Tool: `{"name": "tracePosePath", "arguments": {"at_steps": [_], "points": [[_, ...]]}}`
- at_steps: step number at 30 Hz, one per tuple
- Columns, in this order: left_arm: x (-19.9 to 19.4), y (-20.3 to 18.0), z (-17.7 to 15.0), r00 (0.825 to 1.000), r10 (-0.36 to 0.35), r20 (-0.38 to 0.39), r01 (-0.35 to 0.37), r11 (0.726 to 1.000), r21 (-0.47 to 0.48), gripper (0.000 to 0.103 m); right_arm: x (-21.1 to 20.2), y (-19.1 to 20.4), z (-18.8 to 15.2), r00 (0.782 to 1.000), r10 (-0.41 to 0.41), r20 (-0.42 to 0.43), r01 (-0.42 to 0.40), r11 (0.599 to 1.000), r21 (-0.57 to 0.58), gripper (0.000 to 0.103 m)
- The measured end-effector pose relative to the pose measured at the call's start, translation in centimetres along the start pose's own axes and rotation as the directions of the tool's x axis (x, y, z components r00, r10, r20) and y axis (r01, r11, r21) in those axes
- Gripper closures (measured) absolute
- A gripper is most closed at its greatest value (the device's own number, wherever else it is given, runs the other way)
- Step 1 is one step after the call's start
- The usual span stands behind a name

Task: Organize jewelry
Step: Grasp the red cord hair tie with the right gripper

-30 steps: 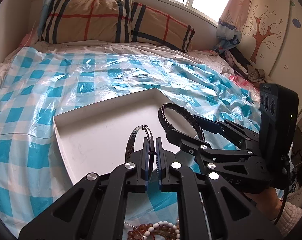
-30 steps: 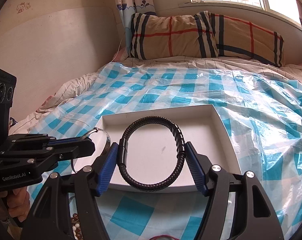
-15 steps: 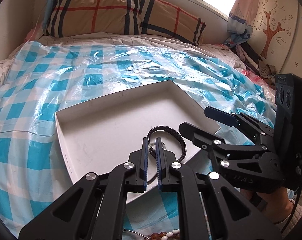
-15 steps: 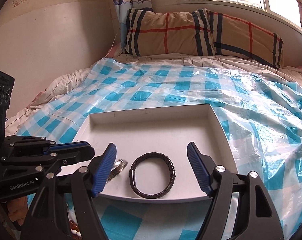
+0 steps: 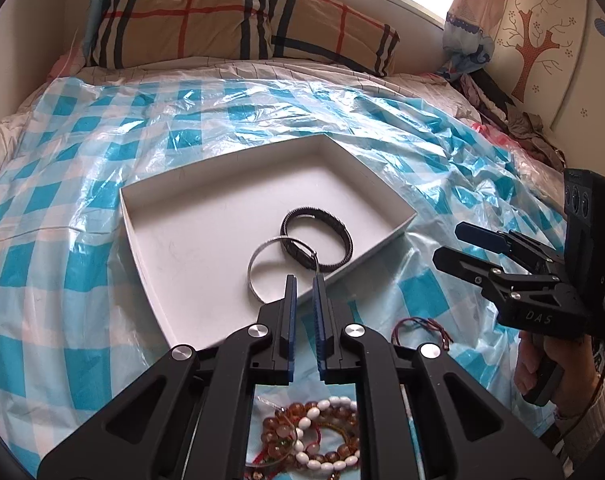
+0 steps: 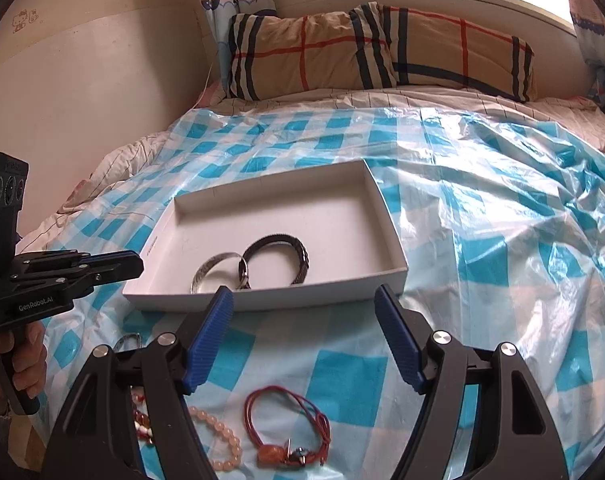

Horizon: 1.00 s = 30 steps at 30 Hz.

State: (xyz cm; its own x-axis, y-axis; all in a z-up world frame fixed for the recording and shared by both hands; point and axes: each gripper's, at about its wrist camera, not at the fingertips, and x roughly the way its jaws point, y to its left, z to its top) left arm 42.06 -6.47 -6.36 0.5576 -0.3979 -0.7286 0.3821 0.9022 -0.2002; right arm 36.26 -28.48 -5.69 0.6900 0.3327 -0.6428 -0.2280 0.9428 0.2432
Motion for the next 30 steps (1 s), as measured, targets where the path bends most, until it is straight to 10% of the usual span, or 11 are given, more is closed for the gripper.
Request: {"name": "tracePosePath", "arguments": {"at_steps": [16, 30], "points": [[-3.9, 1.3, -8.4, 0.993, -0.037, -0.116, 0.035, 0.999, -0.015, 0.083, 1.3, 0.0, -6.0, 0.983, 0.019, -0.181, -0.021, 1.000, -0.009, 0.042], [0.1, 4.8, -6.9, 0.976, 0.154, -0.152, -0.153, 0.988, 0.016, 0.073, 2.8, 0.7, -6.9, 0.970, -0.035, -0.240, 0.022, 0.998, -0.057, 0.047]]}}
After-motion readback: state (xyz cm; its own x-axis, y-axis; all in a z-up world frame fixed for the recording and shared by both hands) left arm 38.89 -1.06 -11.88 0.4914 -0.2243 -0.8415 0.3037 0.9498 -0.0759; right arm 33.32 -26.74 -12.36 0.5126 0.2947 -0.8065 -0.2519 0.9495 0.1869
